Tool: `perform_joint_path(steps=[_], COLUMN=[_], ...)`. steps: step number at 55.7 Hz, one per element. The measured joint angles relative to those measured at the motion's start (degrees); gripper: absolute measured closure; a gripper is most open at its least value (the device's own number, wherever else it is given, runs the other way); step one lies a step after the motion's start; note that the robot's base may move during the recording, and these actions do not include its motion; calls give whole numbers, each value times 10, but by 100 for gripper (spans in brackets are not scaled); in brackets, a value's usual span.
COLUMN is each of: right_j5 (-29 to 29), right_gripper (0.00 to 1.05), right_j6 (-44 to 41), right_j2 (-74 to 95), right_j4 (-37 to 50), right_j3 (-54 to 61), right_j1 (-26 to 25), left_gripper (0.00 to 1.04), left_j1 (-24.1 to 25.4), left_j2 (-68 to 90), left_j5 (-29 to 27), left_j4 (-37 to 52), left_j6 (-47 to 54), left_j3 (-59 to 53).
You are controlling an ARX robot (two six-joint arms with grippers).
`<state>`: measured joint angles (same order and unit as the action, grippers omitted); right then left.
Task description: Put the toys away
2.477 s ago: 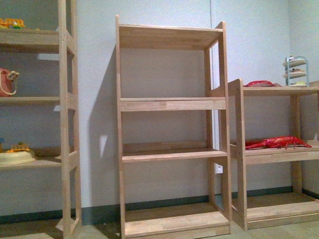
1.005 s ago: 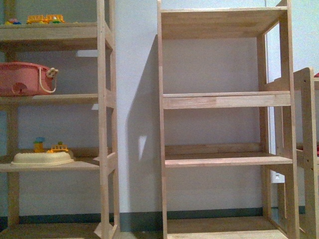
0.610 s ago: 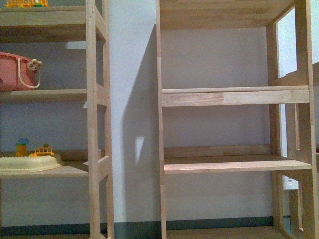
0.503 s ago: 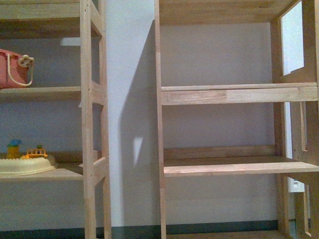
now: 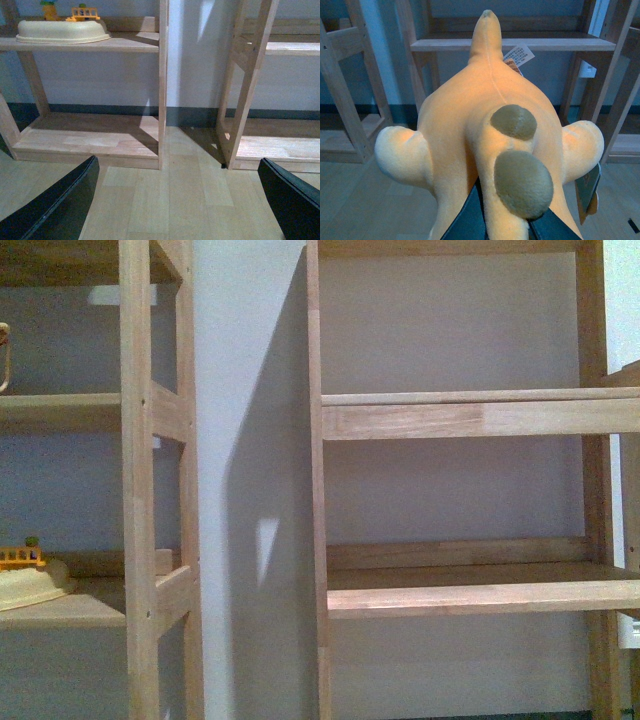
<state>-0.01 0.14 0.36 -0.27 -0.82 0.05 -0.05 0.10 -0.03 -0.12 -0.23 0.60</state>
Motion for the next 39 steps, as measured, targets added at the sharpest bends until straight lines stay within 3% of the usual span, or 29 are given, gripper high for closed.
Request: perform_joint_path(steps=[39], right_j5=[0], right_gripper=[98], right_j6=[0], right_j2=[0], right_j4=[0], right_j3=[0], right_j1=[0], left_gripper=[6], left_j1=[0], left_j2=[0], left_j5=[0], left_j4=[0], left_j6=[0], left_j3=[0])
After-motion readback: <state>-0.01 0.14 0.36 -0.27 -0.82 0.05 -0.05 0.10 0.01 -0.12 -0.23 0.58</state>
